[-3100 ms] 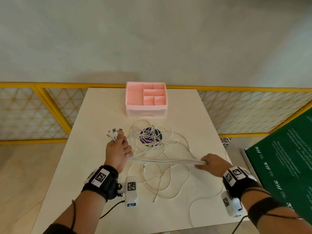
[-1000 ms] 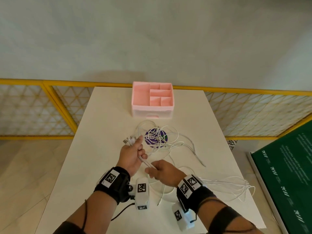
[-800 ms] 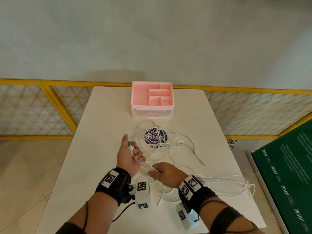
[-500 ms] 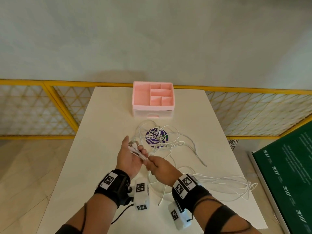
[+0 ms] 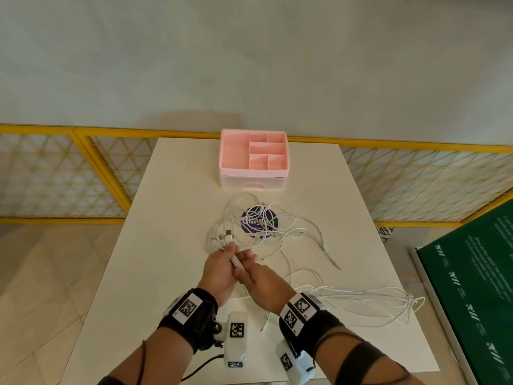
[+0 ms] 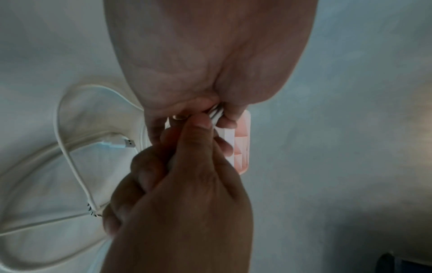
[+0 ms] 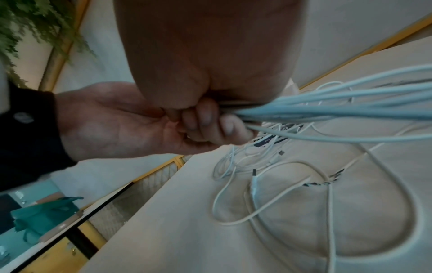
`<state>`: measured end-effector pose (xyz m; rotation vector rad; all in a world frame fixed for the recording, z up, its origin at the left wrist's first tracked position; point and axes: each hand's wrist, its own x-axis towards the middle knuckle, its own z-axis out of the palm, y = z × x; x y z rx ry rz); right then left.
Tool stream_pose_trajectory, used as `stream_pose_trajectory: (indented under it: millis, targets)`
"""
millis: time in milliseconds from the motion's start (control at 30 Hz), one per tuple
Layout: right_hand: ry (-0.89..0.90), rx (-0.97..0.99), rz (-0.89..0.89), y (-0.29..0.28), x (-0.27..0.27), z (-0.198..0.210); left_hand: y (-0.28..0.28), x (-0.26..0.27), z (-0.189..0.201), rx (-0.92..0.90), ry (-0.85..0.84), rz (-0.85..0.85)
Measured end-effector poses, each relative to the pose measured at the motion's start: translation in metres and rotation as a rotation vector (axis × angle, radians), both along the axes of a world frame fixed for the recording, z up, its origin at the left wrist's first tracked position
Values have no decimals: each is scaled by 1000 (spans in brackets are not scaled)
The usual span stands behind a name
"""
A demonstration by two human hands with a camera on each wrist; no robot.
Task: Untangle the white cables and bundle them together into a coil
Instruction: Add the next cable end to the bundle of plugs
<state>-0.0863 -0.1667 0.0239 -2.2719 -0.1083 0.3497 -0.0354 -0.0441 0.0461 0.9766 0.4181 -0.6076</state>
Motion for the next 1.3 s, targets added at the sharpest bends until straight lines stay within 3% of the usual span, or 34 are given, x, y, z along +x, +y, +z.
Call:
stream_pose_trajectory:
  millis: [167,300,567,667,767,833,1067,1300]
  targets:
    - [102,-293,119,-45,-13,-5,10,11,0,-69,60,197]
    - [193,-476,79,-96,-29,-16,16,15,-5,-30,29,183]
    - [388,-423,6,-123,-29,-16,13,6,-17,163,-3,39]
    - [313,-397,-80,-111,-14,-7,20,2,-24,218,28,28]
    - [90,-749,-108,-87,6,-1,24,-3,-32,227,64,33]
    - [20,-863,-130,-66,19,-2,25,-5,-33,212,85,44]
    - [337,-565,-142,0,39,-36,26,-9,-20,193,50,27]
    - [367,-608,-179,4,39,-48,27,-7,-11,179,-18,26]
